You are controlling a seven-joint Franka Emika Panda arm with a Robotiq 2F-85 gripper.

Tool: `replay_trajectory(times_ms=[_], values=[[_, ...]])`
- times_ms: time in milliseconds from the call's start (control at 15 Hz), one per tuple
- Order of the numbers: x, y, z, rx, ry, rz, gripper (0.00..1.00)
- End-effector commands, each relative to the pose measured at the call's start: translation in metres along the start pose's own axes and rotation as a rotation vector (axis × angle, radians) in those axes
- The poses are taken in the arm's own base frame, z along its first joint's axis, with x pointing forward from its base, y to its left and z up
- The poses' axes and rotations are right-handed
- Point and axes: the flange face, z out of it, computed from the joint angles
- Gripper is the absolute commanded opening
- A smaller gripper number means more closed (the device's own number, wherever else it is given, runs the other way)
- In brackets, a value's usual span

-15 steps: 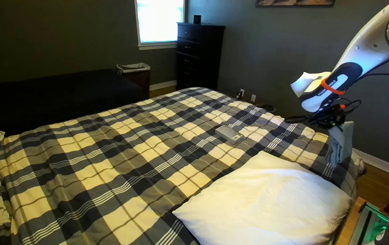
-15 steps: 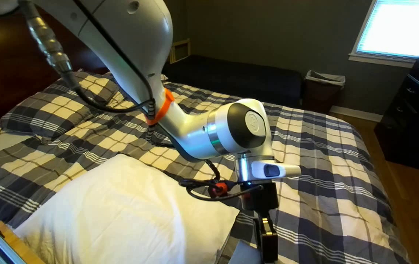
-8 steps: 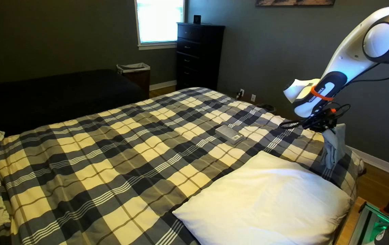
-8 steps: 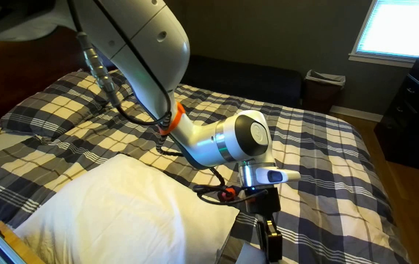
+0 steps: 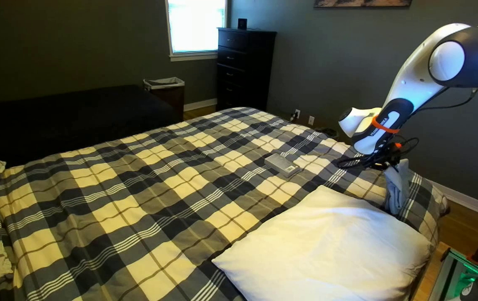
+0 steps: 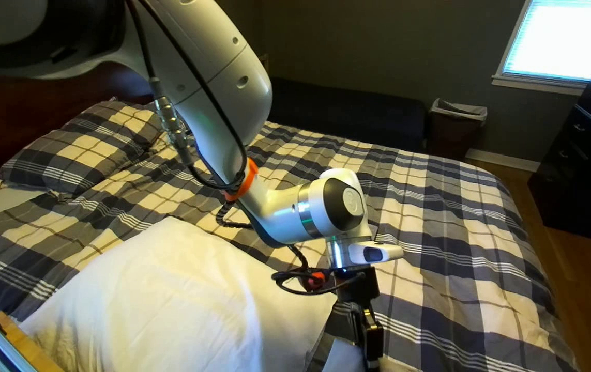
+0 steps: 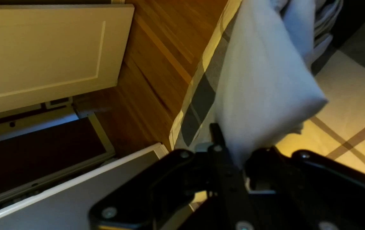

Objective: Remove the blue cloth from the white pillow, put it on the bed and then cover it with the white pillow

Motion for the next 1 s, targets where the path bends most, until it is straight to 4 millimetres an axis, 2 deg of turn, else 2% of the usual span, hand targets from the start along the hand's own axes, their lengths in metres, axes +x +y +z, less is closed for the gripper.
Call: replay_trajectory(times_ms=[0, 200, 267, 333, 667, 867, 933], values=[[0.001, -0.010, -0.002, 0.027, 0.027, -0.029, 0.04], [0.001, -0.014, -0.008, 0.068, 0.060, -0.039, 0.04], [0.001, -0.015, -0.008, 0.076, 0.064, -0.045, 0.39], [0.001, -0.015, -0.011, 0.089, 0.075, -0.047, 0.40], [-0.003, -0.016, -0.026, 0.169, 0.123, -0.073, 0.76], [-0.014, -0.018, -0.042, 0.257, 0.129, -0.127, 0.99], [-0.019, -0.019, -0.048, 0.294, 0.117, -0.157, 1.00]])
